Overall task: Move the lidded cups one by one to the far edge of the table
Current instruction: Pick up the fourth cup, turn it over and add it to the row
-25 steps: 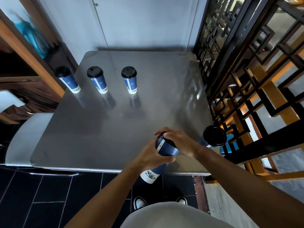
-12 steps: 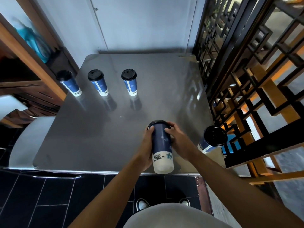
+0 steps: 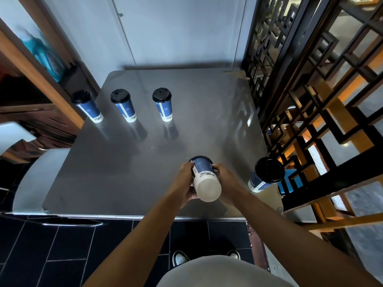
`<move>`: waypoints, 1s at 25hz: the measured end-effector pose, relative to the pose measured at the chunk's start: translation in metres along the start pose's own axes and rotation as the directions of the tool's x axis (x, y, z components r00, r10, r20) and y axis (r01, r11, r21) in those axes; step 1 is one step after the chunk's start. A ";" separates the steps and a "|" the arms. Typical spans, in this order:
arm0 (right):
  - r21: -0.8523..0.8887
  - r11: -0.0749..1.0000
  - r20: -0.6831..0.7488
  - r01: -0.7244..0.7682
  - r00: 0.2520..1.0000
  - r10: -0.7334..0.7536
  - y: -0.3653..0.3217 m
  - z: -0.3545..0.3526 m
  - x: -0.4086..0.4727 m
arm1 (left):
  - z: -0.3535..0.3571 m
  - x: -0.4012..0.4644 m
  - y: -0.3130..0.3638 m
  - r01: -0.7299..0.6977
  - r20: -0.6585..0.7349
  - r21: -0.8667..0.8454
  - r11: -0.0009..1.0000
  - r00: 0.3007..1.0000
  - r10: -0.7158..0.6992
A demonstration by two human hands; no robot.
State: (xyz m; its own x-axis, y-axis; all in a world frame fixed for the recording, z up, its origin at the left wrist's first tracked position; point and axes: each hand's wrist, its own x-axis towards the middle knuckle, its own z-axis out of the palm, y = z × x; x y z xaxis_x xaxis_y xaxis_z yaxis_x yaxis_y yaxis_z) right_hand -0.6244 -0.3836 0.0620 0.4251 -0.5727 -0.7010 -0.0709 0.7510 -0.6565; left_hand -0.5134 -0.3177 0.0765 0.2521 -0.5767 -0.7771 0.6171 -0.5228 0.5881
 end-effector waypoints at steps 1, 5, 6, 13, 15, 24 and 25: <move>0.009 1.000 0.010 -0.009 1.000 0.009 0.000 0.001 0.000 | 0.000 0.001 0.000 0.011 0.005 -0.002 1.000 1.000 -0.011; 0.017 1.000 0.007 0.001 1.000 -0.002 0.001 0.002 0.000 | -0.001 0.002 -0.003 0.006 0.016 -0.002 1.000 1.000 -0.006; 0.016 1.000 0.004 0.002 1.000 -0.002 0.001 0.002 0.000 | -0.001 0.002 -0.002 0.004 0.015 0.001 1.000 1.000 -0.004; -0.086 0.996 -0.025 0.021 0.999 -0.023 -0.004 0.003 -0.002 | -0.012 -0.002 -0.007 -0.025 0.020 0.291 0.956 1.000 0.020; -0.091 0.996 -0.049 0.016 0.999 -0.021 -0.008 0.006 -0.003 | -0.011 -0.002 -0.007 -0.019 0.061 0.335 0.942 0.998 -0.001; -0.015 1.000 0.014 -0.001 1.000 0.002 -0.010 0.006 -0.013 | 0.003 -0.002 -0.019 -0.107 0.070 0.112 0.988 0.993 0.100; -0.012 1.000 0.020 0.004 1.000 -0.004 -0.010 0.005 -0.013 | 0.003 -0.002 -0.020 -0.101 0.071 0.128 0.987 0.993 0.093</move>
State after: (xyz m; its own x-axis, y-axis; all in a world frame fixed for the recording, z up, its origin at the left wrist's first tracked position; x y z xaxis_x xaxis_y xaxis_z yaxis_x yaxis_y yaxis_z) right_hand -0.6245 -0.3823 0.0793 0.4431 -0.5689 -0.6928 -0.0802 0.7446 -0.6627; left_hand -0.5281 -0.3080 0.0669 0.2544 -0.6661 -0.7011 0.4879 -0.5375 0.6878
